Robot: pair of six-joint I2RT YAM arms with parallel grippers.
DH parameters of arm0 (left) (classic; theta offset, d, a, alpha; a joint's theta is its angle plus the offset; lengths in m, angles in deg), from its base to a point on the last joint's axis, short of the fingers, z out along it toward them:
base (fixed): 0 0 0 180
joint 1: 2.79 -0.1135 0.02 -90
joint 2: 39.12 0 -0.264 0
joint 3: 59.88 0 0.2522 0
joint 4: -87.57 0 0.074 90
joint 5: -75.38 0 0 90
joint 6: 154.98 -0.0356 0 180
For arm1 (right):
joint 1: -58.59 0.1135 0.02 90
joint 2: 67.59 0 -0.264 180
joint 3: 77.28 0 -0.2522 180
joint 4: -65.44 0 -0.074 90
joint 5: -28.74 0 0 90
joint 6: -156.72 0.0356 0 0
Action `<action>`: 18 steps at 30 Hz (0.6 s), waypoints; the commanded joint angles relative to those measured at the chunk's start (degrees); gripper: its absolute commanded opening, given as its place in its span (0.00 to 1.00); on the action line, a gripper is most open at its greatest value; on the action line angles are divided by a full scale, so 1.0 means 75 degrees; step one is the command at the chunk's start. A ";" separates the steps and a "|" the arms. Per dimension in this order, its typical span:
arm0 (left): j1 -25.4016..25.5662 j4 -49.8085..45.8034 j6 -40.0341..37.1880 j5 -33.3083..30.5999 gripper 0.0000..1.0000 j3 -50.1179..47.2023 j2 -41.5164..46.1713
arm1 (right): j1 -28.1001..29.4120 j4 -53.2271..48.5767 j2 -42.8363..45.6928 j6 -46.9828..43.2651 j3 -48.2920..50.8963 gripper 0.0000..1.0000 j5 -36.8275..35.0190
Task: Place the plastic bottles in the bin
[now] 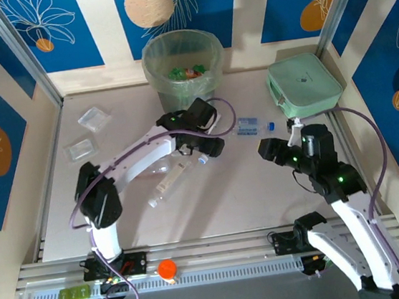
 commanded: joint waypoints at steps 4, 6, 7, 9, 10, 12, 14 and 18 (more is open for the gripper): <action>0.0042 -0.0656 -0.0320 -0.0354 0.73 0.1506 -0.1492 | -0.0117 -0.0589 0.1042 0.0065 0.0193 0.60 -0.0255; 0.0039 -0.0816 -0.0380 -0.0478 0.74 0.1968 -0.1904 | -0.0125 -0.0809 0.1254 0.0011 0.0173 0.61 -0.0267; 0.0038 -0.0907 -0.0380 -0.0496 0.74 0.2207 -0.2110 | -0.0139 -0.0890 0.1359 0.0022 0.0184 0.62 -0.0264; 0.0036 -0.1028 -0.0421 -0.0601 0.74 0.2585 -0.2444 | -0.0144 -0.0975 0.1554 0.0006 0.0230 0.63 -0.0125; 0.0028 -0.1099 -0.0447 -0.0658 0.74 0.2755 -0.2599 | -0.0144 -0.1024 0.1621 0.0011 0.0248 0.63 -0.0068; 0.0015 -0.1164 -0.0484 -0.0669 0.74 0.2995 -0.2846 | -0.0146 -0.1083 0.1736 0.0022 0.0261 0.64 0.0003; -0.0005 -0.1244 -0.0549 -0.0699 0.75 0.3192 -0.3088 | -0.0127 -0.1104 0.1811 0.0022 0.0286 0.64 0.0057; -0.0069 -0.1430 -0.0754 -0.1100 0.75 0.3501 -0.3540 | -0.0108 -0.1016 0.1836 0.0011 0.0295 0.64 0.0202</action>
